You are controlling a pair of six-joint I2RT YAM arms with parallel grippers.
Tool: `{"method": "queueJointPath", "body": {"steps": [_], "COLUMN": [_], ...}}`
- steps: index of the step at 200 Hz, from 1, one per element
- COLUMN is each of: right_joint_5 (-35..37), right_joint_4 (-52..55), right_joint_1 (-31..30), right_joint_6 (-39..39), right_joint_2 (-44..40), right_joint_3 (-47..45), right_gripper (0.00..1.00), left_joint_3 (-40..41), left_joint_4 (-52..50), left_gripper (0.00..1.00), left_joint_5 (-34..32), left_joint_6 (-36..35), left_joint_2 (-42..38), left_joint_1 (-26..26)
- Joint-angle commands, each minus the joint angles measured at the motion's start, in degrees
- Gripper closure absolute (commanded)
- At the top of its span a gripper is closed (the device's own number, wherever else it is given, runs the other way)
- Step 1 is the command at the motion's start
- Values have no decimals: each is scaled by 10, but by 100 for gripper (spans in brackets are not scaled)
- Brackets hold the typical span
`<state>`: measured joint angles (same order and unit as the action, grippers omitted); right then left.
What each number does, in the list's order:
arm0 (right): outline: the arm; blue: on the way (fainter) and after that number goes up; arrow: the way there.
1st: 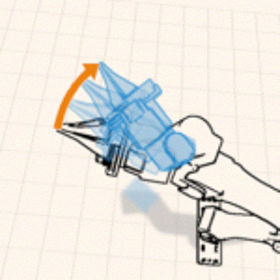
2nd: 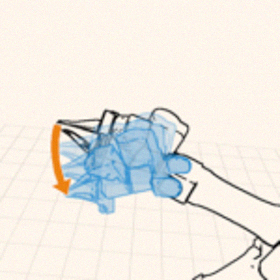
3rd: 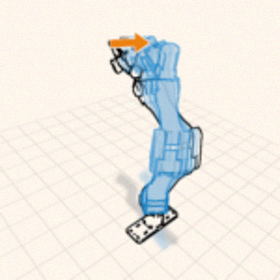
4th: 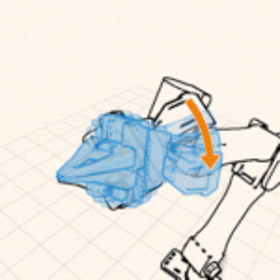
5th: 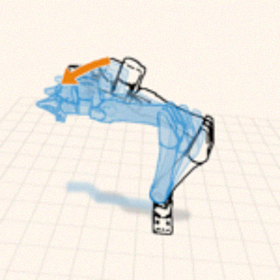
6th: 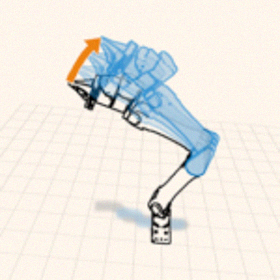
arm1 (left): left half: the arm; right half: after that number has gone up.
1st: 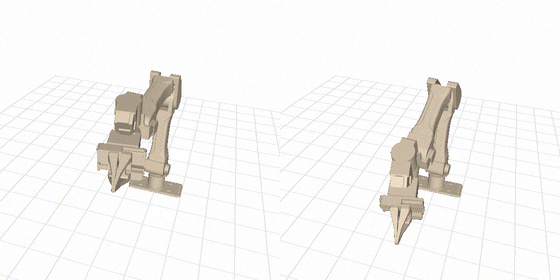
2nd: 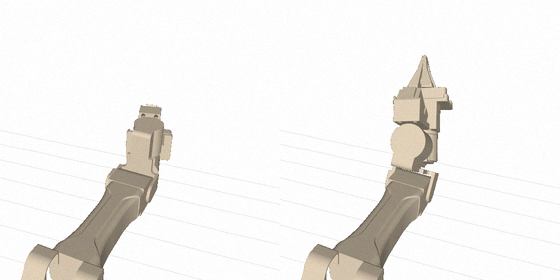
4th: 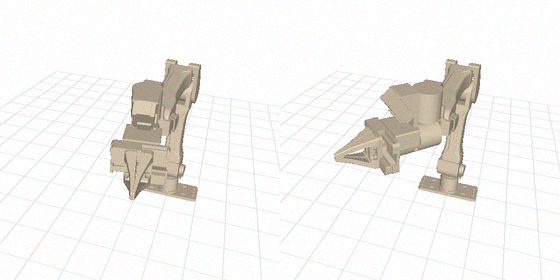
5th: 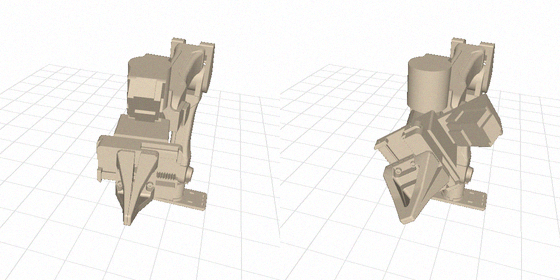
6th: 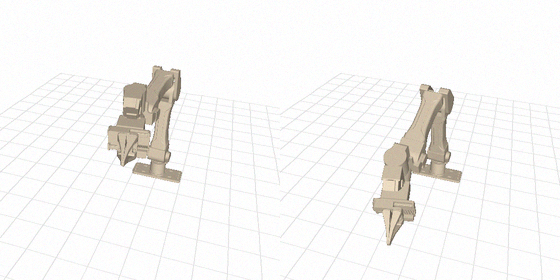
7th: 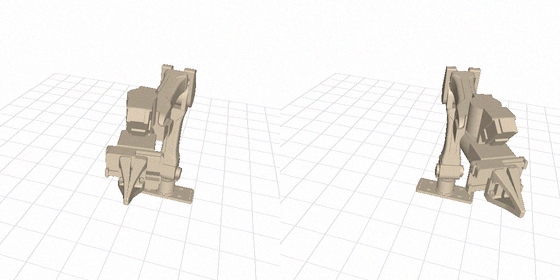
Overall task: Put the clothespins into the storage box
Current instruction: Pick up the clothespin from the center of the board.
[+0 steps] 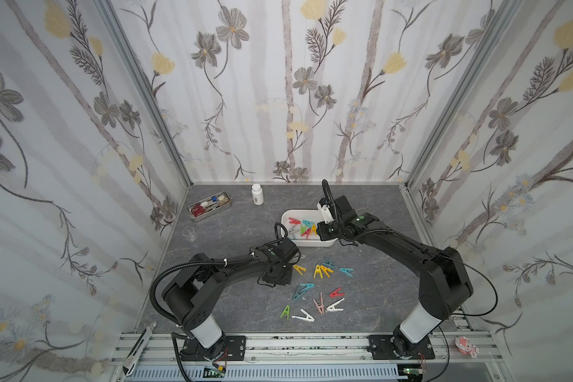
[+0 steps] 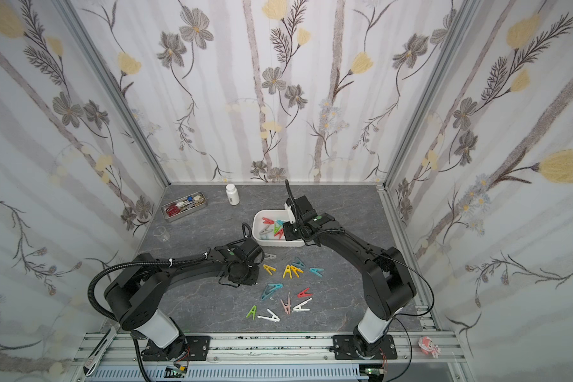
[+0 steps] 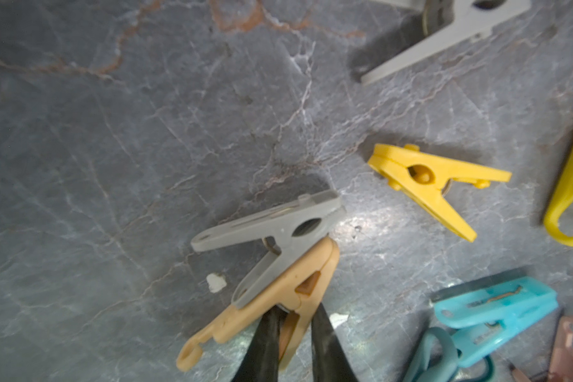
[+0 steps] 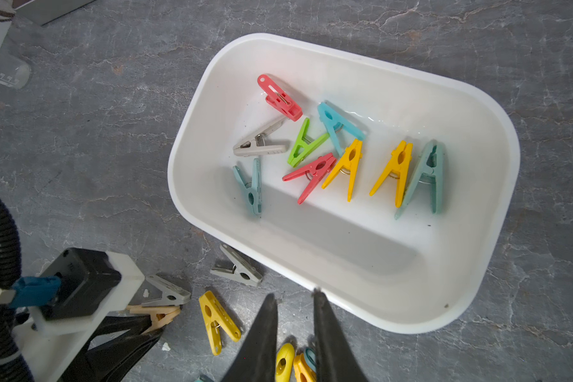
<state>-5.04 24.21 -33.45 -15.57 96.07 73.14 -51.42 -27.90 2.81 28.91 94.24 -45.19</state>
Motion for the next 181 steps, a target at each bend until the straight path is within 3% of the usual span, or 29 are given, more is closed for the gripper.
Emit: {"method": "queueJointPath", "body": {"steps": [1, 66, 130, 181], "right_joint_5": [-5, -8, -12, -3], "right_joint_4": [-14, -17, -11, -5], "right_joint_1": [-1, -4, -8, -10], "right_joint_6": [-4, -8, -9, -9], "right_joint_2": [-7, -15, -16, -25], "right_joint_3": [-2, 1, 16, 22], "right_gripper": [77, 77, 78, 78], "left_joint_3": [-5, -9, -17, -39], "left_joint_4": [1, -11, 4, -8], "left_gripper": [85, 90, 92, 96], "left_joint_5": [-4, 3, 63, 75], "left_joint_6": [4, 11, 35, 28], "left_joint_2": [2, -29, -93, -98], "left_joint_1": [-1, 0, 24, 40]}}
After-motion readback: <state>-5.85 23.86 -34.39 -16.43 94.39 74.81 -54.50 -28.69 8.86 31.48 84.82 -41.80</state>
